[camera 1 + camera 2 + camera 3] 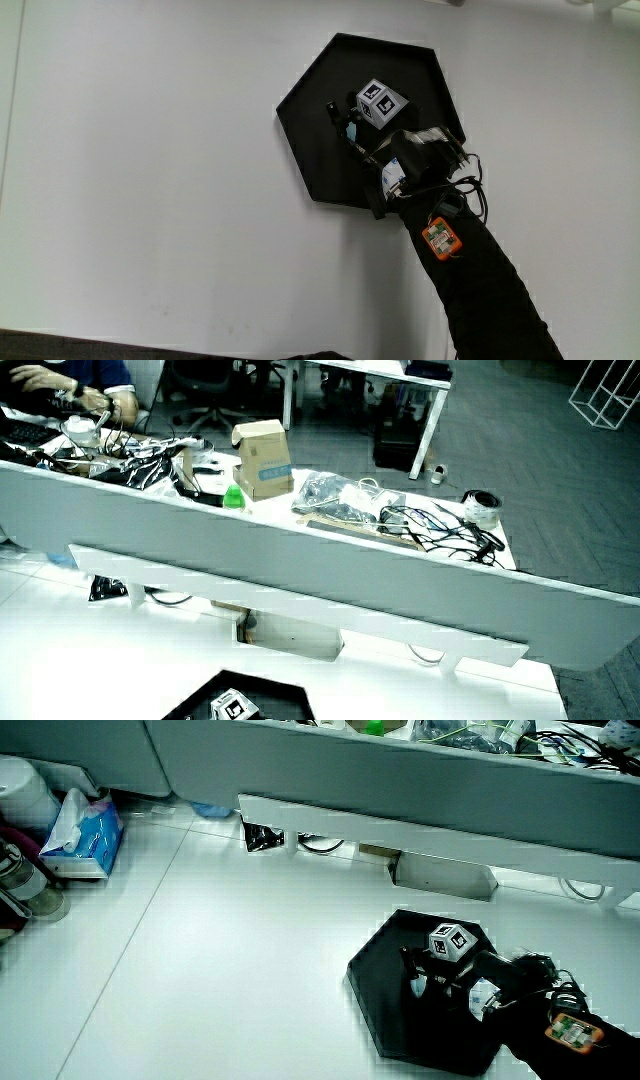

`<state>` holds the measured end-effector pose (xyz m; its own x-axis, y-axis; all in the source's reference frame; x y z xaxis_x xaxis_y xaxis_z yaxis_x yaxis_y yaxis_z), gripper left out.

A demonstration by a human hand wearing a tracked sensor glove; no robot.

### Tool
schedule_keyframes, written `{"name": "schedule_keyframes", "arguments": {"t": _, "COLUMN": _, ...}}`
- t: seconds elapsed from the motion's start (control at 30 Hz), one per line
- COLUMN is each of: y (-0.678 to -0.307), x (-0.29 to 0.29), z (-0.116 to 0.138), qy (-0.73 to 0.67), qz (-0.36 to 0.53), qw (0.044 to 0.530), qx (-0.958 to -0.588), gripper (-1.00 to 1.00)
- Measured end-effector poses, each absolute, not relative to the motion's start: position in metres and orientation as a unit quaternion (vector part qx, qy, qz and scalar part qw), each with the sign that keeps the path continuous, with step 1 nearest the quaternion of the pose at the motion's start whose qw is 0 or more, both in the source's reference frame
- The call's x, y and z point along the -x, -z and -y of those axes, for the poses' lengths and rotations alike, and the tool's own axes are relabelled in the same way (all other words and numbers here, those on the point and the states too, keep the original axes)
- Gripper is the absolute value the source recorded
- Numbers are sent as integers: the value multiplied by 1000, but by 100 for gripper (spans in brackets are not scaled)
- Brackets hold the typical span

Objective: Place teapot into plate

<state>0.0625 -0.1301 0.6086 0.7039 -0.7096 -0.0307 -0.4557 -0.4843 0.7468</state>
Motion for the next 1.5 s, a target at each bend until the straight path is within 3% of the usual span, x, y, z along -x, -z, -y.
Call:
{"name": "schedule_keyframes", "arguments": {"t": 0.23, "y": -614, "x": -69, "z": 135, "qy": 168, "qz": 332, "qw": 402, "qx": -837, "gripper": 0}}
{"name": "schedule_keyframes", "arguments": {"t": 0.9, "y": -619, "x": -82, "z": 119, "qy": 99, "qz": 312, "qw": 359, "qx": -874, "gripper": -100}}
{"name": "schedule_keyframes", "arguments": {"t": 1.13, "y": -591, "x": -71, "z": 119, "qy": 74, "qz": 334, "qw": 297, "qx": -891, "gripper": -100}}
{"name": "schedule_keyframes", "arguments": {"t": 1.5, "y": -572, "x": -78, "z": 104, "qy": 40, "qz": 361, "qw": 265, "qx": -893, "gripper": -100}}
